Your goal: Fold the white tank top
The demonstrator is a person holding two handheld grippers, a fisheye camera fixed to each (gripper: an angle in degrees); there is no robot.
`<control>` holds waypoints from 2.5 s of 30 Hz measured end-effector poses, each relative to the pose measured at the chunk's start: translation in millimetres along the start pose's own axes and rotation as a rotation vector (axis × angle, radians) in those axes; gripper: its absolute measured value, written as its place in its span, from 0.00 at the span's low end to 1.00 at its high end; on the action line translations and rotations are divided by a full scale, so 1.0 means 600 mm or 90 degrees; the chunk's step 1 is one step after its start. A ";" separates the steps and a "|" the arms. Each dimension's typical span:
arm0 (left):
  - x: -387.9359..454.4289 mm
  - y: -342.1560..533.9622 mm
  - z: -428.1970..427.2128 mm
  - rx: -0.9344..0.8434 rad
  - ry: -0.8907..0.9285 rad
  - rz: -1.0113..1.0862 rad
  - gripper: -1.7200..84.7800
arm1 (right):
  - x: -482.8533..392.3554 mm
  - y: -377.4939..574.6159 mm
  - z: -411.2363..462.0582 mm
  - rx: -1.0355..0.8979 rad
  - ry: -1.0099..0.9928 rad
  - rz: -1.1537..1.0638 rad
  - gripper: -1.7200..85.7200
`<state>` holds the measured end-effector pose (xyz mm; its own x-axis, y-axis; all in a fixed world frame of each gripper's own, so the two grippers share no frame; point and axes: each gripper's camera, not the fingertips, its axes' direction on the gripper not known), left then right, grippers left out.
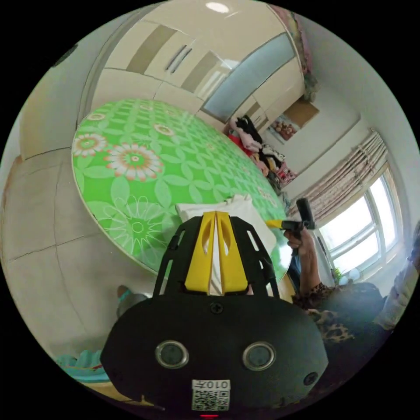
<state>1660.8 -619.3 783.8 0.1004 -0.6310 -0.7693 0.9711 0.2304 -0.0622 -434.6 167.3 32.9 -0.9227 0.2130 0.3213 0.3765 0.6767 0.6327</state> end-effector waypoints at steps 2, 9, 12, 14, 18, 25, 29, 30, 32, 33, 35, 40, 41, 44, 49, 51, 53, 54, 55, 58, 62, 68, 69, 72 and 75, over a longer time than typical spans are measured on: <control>-0.008 0.019 -0.037 0.067 0.021 -0.042 0.06 | -0.005 0.022 -0.004 0.009 -0.003 0.003 0.18; 0.012 0.028 -0.021 -0.047 -0.086 -0.030 0.16 | -0.025 0.063 0.002 0.030 0.000 -0.002 0.19; 0.030 0.023 0.010 -0.079 -0.116 0.002 0.17 | -0.035 0.059 0.013 0.013 -0.005 -0.021 0.17; 0.044 0.015 0.027 -0.073 -0.127 0.018 0.17 | -0.038 0.057 0.025 0.002 -0.021 -0.032 0.16; 0.049 -0.005 0.051 -0.076 -0.140 0.027 0.14 | -0.039 0.051 0.040 0.003 -0.038 -0.045 0.14; 0.038 -0.021 0.072 -0.076 -0.144 0.010 0.06 | -0.040 0.042 0.057 -0.027 -0.064 -0.041 0.10; 0.019 0.005 0.050 -0.032 -0.052 -0.041 0.03 | -0.030 0.074 0.023 0.008 -0.042 -0.019 0.09; 0.019 0.011 0.050 -0.034 -0.039 -0.048 0.03 | -0.019 0.087 0.009 0.016 -0.054 -0.009 0.09; 0.031 0.035 0.053 -0.049 -0.016 -0.059 0.02 | -0.001 0.105 -0.009 0.015 -0.086 0.003 0.09; 0.035 0.041 0.055 -0.053 -0.015 -0.061 0.02 | 0.008 0.116 -0.020 0.017 -0.106 0.003 0.09; 0.051 0.063 0.058 -0.060 -0.016 -0.075 0.02 | 0.020 0.130 -0.031 0.017 -0.121 0.003 0.08; 0.072 0.099 0.045 -0.029 -0.057 -0.111 0.02 | 0.050 0.128 -0.042 -0.023 -0.224 -0.014 0.08; 0.072 0.110 0.041 -0.020 -0.056 -0.131 0.03 | 0.050 0.127 -0.043 -0.026 -0.231 -0.018 0.08; 0.080 0.136 0.028 0.016 -0.074 -0.162 0.03 | 0.048 0.120 -0.049 -0.055 -0.207 -0.027 0.09; 0.047 0.163 0.020 0.053 0.021 -0.168 0.06 | 0.057 0.120 -0.062 -0.063 -0.203 -0.023 0.12; 0.035 0.170 0.014 0.063 0.074 -0.160 0.08 | 0.064 0.126 -0.082 -0.024 -0.174 0.001 0.14; 0.029 0.167 0.015 0.045 0.119 -0.124 0.10 | 0.065 0.129 -0.107 0.030 -0.166 0.006 0.17; 0.029 0.164 0.016 0.037 0.127 -0.114 0.11 | 0.062 0.128 -0.122 0.077 -0.147 0.003 0.18; 0.031 0.159 0.017 0.020 0.146 -0.089 0.12 | 0.058 0.119 -0.125 0.093 -0.116 0.006 0.18; 0.036 0.155 0.020 0.000 0.124 -0.072 0.13 | 0.039 0.071 -0.084 0.026 -0.089 -0.009 0.17; 0.056 0.159 0.024 -0.004 0.068 -0.048 0.12 | 0.005 0.029 -0.035 -0.049 -0.050 -0.051 0.14; 0.068 0.171 0.030 0.030 -0.041 -0.069 0.07 | -0.009 0.003 0.010 -0.100 -0.039 -0.073 0.09; 0.068 0.172 0.030 0.035 -0.042 -0.073 0.07 | -0.003 0.005 0.008 -0.086 -0.069 -0.068 0.09; 0.056 0.182 0.022 0.061 -0.028 -0.099 0.05 | 0.004 0.016 0.000 -0.049 -0.162 -0.073 0.08; 0.042 0.193 0.007 0.085 -0.023 -0.116 0.04 | -0.006 0.018 0.006 -0.041 -0.170 -0.090 0.08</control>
<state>1777.0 -611.8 759.8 -0.0744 -0.6796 -0.7298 0.9937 0.0113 -0.1119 -427.3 176.4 36.1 -0.9520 0.3041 0.0356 0.2399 0.6689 0.7035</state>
